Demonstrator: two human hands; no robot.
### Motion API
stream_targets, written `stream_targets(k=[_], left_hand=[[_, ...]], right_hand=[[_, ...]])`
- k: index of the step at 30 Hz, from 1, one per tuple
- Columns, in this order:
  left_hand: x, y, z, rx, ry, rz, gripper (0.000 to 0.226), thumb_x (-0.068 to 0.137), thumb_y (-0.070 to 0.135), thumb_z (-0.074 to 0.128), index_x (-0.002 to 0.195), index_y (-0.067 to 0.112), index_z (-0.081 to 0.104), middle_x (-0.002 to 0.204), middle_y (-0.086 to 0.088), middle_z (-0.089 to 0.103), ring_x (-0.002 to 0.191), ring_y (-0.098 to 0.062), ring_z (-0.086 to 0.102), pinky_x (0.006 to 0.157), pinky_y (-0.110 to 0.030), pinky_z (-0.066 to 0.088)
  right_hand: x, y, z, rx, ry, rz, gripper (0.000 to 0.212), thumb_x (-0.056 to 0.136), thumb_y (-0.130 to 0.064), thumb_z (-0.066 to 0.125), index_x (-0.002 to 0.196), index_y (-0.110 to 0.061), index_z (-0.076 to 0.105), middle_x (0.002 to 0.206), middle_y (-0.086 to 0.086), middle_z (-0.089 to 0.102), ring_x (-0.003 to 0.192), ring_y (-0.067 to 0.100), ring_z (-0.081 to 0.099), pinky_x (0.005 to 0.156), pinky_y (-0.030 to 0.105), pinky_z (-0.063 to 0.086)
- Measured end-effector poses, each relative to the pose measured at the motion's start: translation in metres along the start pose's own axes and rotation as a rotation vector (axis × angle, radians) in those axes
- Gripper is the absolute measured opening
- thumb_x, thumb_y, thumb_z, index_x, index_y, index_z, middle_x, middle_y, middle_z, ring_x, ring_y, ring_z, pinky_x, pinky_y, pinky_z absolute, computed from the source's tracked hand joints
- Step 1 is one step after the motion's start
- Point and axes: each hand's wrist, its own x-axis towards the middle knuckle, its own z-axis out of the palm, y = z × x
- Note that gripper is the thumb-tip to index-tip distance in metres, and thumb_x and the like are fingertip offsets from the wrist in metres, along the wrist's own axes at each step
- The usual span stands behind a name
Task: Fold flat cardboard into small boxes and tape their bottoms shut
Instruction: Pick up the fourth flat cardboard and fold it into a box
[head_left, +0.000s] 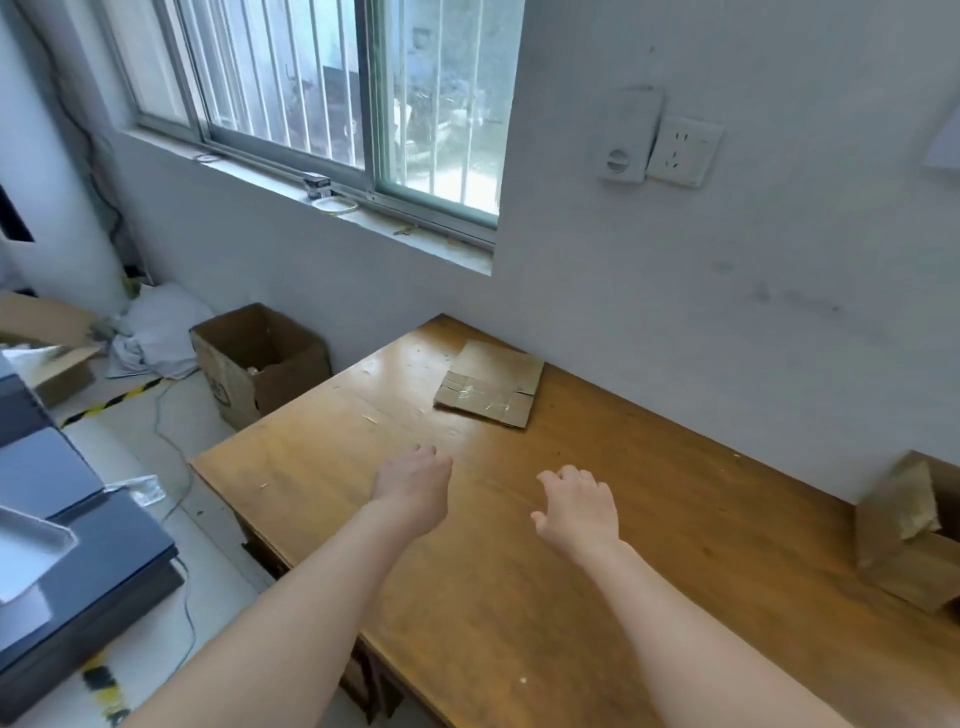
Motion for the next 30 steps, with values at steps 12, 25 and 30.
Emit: stream_targets(k=[12, 25, 30], left_hand=[[0.130, -0.059, 0.030, 0.014, -0.056, 0.044, 0.019, 0.093, 0.018, 0.049, 0.111, 0.019, 0.056, 0.117, -0.002, 0.056, 0.113, -0.023, 0.049, 0.080, -0.032, 0.037], [0.257, -0.076, 0.078, -0.274, -0.223, -0.038, 0.049, 0.096, 0.034, 0.050, 0.139, 0.016, 0.035, 0.151, -0.006, 0.029, 0.135, -0.026, 0.032, 0.104, -0.039, 0.037], [0.294, -0.074, 0.097, -0.475, -0.293, -0.103, 0.062, 0.096, 0.031, 0.051, 0.146, 0.008, 0.022, 0.151, -0.011, 0.029, 0.136, -0.031, 0.033, 0.105, -0.042, 0.035]], right_hand=[[0.130, -0.021, 0.028, 0.005, -0.037, 0.091, 0.042, 0.092, -0.041, 0.056, 0.129, -0.022, 0.051, 0.122, 0.002, 0.056, 0.110, 0.021, 0.052, 0.091, 0.033, 0.043], [0.237, -0.025, 0.067, 0.160, -0.177, 0.344, 0.054, 0.094, -0.040, 0.055, 0.142, -0.020, 0.039, 0.140, 0.006, 0.047, 0.125, 0.025, 0.044, 0.101, 0.038, 0.041], [0.263, -0.028, 0.088, 0.510, -0.210, 0.580, 0.081, 0.092, -0.042, 0.059, 0.154, -0.020, 0.012, 0.160, 0.010, 0.018, 0.145, 0.030, 0.024, 0.113, 0.042, 0.028]])
